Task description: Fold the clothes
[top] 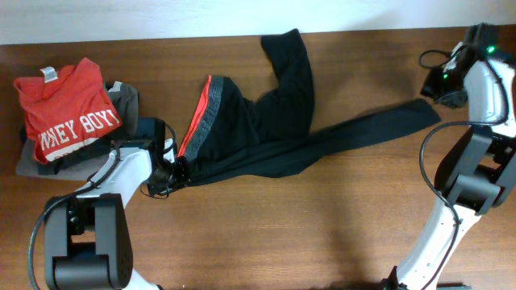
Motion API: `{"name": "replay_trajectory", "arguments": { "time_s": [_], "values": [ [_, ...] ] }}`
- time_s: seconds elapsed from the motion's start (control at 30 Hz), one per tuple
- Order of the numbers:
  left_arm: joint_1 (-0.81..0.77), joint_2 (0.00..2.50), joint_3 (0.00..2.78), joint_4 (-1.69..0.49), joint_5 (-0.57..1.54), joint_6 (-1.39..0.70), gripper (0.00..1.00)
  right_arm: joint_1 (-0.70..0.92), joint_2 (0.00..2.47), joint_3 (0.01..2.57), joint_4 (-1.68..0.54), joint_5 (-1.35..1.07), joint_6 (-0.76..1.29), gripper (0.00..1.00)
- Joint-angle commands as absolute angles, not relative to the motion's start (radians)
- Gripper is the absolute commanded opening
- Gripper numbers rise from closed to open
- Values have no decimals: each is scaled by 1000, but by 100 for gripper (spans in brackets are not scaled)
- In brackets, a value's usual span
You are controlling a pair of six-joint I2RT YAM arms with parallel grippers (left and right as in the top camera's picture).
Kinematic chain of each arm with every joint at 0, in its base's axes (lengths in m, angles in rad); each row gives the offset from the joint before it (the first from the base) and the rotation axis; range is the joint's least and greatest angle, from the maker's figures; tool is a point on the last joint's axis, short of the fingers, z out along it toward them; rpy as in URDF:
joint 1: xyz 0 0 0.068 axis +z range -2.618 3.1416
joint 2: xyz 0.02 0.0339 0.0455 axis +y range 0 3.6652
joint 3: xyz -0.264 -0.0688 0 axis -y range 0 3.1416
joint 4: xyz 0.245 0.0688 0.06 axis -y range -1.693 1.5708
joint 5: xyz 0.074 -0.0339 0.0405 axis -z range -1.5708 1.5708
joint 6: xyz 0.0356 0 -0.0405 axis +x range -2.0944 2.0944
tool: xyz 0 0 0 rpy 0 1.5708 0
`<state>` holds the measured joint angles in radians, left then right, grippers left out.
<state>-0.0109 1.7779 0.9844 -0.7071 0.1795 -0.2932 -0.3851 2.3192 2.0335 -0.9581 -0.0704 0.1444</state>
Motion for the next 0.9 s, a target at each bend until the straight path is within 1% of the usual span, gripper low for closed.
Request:
{"name": "replay_trajectory", "arguments": {
  "time_s": [0.0, 0.23, 0.73, 0.77, 0.8, 0.83, 0.87],
  "values": [
    [-4, 1820, 953, -722, 134, -302, 21, -372, 2314, 1951, -861, -60, 220, 48],
    [-4, 1820, 953, -735, 134, -303, 21, -334, 2317, 1889, -761, -52, 223, 48],
    [-4, 1820, 953, -737, 142, -303, 22, -332, 2381, 1876, -756, -41, 245, 48],
    [-4, 1820, 953, -737, 142, -303, 22, -332, 2381, 1876, -757, -41, 245, 48],
    [-4, 1820, 953, -737, 142, -303, 22, -334, 2381, 1876, -760, -41, 245, 44],
    [-4, 1820, 953, -737, 142, -303, 22, -334, 2381, 1876, -762, -41, 245, 39],
    [-4, 1820, 953, -737, 142, -303, 22, -335, 2381, 1876, -763, -41, 245, 32]
  ]
}}
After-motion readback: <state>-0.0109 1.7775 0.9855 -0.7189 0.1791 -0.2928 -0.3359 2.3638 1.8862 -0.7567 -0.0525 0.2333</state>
